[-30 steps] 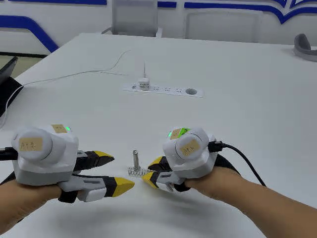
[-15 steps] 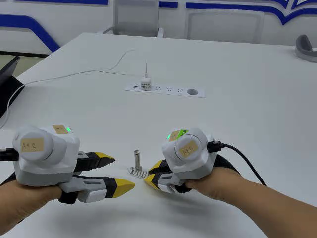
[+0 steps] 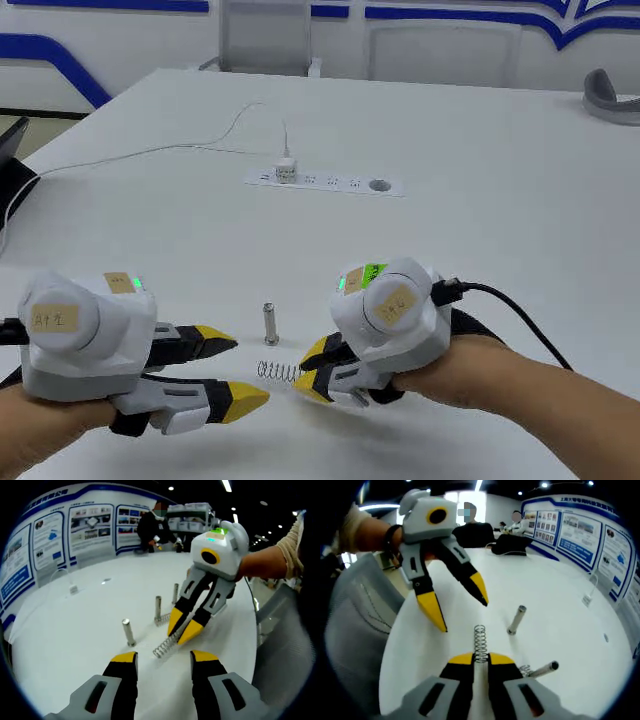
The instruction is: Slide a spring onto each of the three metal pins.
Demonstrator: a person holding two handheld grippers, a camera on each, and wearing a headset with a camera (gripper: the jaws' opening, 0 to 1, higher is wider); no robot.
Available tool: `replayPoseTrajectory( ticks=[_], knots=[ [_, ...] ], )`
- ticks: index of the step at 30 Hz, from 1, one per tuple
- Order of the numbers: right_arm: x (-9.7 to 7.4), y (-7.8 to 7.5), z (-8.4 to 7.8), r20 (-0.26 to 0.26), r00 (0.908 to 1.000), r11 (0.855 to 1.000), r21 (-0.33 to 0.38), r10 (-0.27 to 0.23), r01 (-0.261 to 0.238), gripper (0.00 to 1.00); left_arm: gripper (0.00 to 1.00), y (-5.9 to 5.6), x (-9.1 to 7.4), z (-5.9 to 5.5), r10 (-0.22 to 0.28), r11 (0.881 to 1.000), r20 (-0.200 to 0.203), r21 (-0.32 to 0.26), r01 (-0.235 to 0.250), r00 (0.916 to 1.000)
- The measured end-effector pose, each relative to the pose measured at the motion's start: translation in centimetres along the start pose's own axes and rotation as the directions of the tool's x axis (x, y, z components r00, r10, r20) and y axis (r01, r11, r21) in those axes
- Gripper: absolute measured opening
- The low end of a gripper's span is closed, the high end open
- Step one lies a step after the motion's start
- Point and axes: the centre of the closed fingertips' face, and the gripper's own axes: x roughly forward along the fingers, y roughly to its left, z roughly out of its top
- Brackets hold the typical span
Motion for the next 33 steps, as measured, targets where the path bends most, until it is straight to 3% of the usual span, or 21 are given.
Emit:
replayPoseTrajectory(
  ticks=[4, 10, 17, 24, 33],
  knots=[
    [-1.0, 0.9, 0.0, -0.009, 0.9996, 0.999, -0.028, 0.027, -0.027, 0.12, 0.40, -1.3, 0.4, -0.1, -0.036, 0.997, -0.012, 0.062, 0.037, 0.9993],
    [-2.5, 2.1, 0.2, -0.037, 0.9975, 0.995, -0.076, 0.060, -0.062, 0.12, 0.35, -2.8, 1.1, -0.3, -0.073, 0.983, -0.038, 0.166, 0.079, 0.9966],
    [-3.1, 2.7, 0.2, -0.073, 0.9947, 0.990, -0.119, 0.072, -0.080, 0.12, 0.25, -3.6, 1.4, 0.1, -0.081, 0.965, -0.040, 0.248, 0.089, 0.9959],
    [-3.5, 3.1, 0.9, -0.082, 0.9931, 0.987, -0.133, 0.084, -0.095, 0.12, 0.13, -3.7, 1.5, 0.1, -0.083, 0.954, -0.040, 0.287, 0.091, 0.9958],
    [-4.3, 3.2, 2.6, -0.053, 0.9952, 0.984, -0.152, 0.082, -0.089, 0.12, 0.12, -4.0, 1.6, 0.1, -0.088, 0.954, -0.040, 0.285, 0.096, 0.9953]
  ],
)
